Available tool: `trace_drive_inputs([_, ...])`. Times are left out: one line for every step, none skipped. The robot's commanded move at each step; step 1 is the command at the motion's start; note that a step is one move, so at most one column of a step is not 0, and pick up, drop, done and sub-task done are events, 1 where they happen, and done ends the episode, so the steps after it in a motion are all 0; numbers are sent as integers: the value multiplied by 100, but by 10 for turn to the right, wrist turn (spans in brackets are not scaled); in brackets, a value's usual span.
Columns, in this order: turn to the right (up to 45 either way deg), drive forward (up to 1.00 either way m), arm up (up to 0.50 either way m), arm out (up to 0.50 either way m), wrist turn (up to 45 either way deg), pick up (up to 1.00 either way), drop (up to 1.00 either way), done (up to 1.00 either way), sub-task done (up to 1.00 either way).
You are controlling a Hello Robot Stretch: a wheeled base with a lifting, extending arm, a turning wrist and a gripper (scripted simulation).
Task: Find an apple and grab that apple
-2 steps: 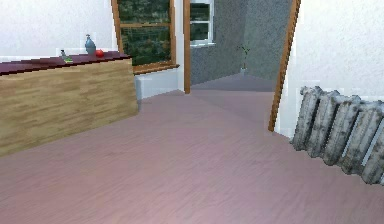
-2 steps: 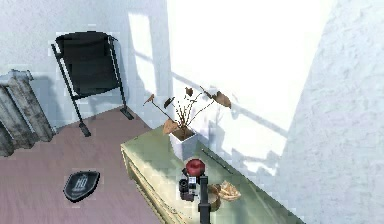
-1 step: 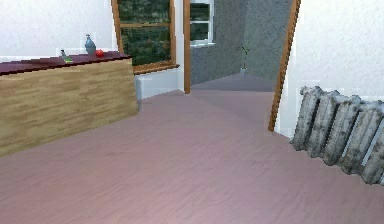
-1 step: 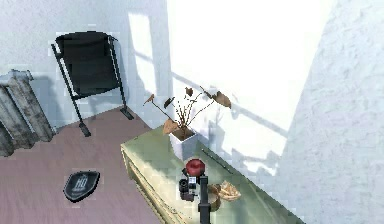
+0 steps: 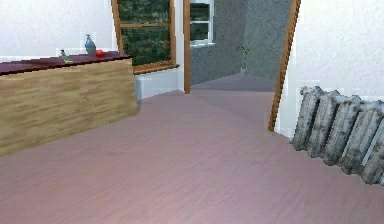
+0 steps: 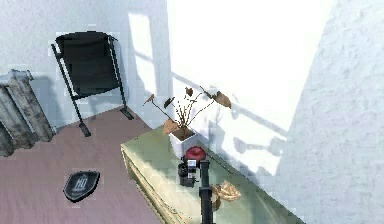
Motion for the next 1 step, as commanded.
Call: trace_drive_inputs([0,0,0,0,0,0,0,100,0])
